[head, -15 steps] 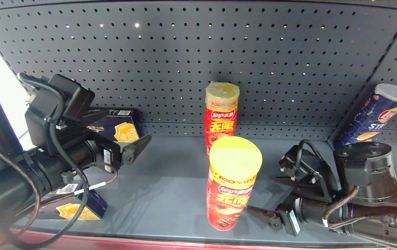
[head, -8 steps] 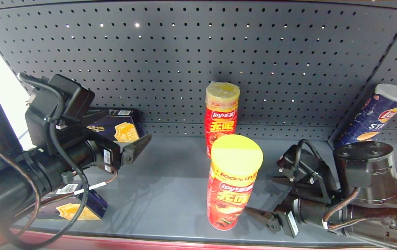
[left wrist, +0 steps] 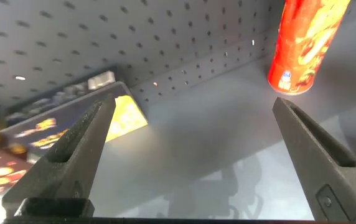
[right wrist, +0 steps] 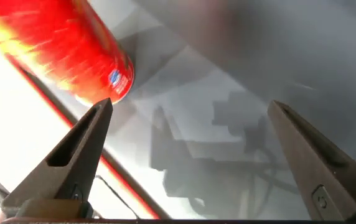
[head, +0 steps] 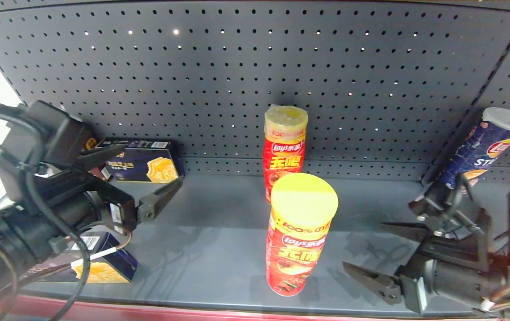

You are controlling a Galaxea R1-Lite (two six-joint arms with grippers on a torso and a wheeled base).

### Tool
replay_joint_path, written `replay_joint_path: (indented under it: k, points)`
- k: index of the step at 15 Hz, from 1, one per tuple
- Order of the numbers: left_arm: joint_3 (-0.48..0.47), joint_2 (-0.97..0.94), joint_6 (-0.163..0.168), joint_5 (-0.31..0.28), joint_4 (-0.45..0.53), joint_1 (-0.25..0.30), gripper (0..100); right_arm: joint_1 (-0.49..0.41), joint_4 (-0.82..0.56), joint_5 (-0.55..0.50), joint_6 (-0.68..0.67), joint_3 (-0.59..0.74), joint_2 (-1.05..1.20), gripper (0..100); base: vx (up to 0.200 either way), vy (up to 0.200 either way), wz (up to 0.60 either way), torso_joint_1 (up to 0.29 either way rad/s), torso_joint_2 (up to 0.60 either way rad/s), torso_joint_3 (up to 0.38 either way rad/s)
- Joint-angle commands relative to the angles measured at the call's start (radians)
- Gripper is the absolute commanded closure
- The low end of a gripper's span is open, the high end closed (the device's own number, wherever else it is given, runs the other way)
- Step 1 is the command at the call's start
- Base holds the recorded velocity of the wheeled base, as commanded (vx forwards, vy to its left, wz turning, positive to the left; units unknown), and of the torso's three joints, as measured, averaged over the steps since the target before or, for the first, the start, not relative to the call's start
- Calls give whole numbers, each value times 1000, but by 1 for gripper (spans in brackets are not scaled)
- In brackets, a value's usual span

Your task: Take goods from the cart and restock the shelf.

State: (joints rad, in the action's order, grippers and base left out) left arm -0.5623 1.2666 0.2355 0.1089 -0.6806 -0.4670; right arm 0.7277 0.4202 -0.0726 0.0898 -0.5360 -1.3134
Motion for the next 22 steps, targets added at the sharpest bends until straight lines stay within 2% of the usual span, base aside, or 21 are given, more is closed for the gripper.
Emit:
replay_joint_path:
  k: [1, 3, 4, 6, 7, 8, 10, 12, 13, 14, 15, 18, 19, 20, 21, 22]
  points:
    - [70, -204, 1, 0, 6, -5, 0, -10, -3, 0, 7, 140, 338, 0, 0, 0, 0, 0, 0, 0]
    - [116, -309, 1, 0, 9, -16, 0, -7, -5, 7, 8, 228, 479, 0, 0, 0, 0, 0, 0, 0]
    - [196, -423, 5, 2, 7, -51, 0, -8, -15, 5, 7, 323, 637, 0, 0, 0, 0, 0, 0, 0]
    - [337, -605, 45, 3, 9, -94, 0, -8, -43, 7, 7, 433, 807, 0, 0, 0, 0, 0, 0, 0]
    - [392, -699, 62, 3, 15, -94, 0, -10, -66, 7, 7, 468, 876, 0, 0, 0, 0, 0, 0, 0]
    - [429, -780, 67, 3, 73, -91, 0, -11, -103, 4, 5, 493, 947, 0, 0, 0, 0, 0, 0, 0]
    - [435, -977, 94, 0, 346, -90, 0, -13, -241, 4, -1, 522, 1091, 0, 0, 0, 0, 0, 0, 0]
    - [440, -1201, 103, 0, 678, -85, 0, -20, -416, -4, -25, 518, 1229, 0, 0, 0, 0, 0, 0, 0]
    - [440, -1250, 110, 0, 747, -79, 0, -28, -429, -7, -41, 510, 1235, 0, 0, 0, 0, 0, 0, 0]
    - [443, -1267, 120, 9, 886, -65, 0, -74, -429, -29, -73, 510, 1231, 0, 0, 0, 0, 0, 0, 0]
    - [443, -1267, 119, 9, 879, -35, 0, -123, -432, -42, -102, 510, 1215, 0, 0, 0, 0, 0, 0, 0]
    - [443, -1204, 108, 9, 877, 111, 0, -306, -431, -47, -134, 511, 1068, 0, 0, 0, 0, 0, 0, 0]
    - [443, -1171, 110, 3, 877, 232, 0, -452, -429, -42, -137, 513, 1004, 0, 0, 0, 0, 0, 0, 0]
    - [443, -1168, 108, 3, 877, 300, 0, -536, -429, -44, -147, 513, 1008, 0, 0, 0, 0, 0, 0, 0]
    - [444, -1170, 103, 5, 877, 334, 0, -608, -429, -41, -159, 516, 1042, 0, 0, 0, 0, 0, 0, 0]
    - [446, -1171, 103, 6, 877, 327, 0, -660, -428, -33, -160, 521, 1142, 0, 0, 0, 0, 0, 0, 0]
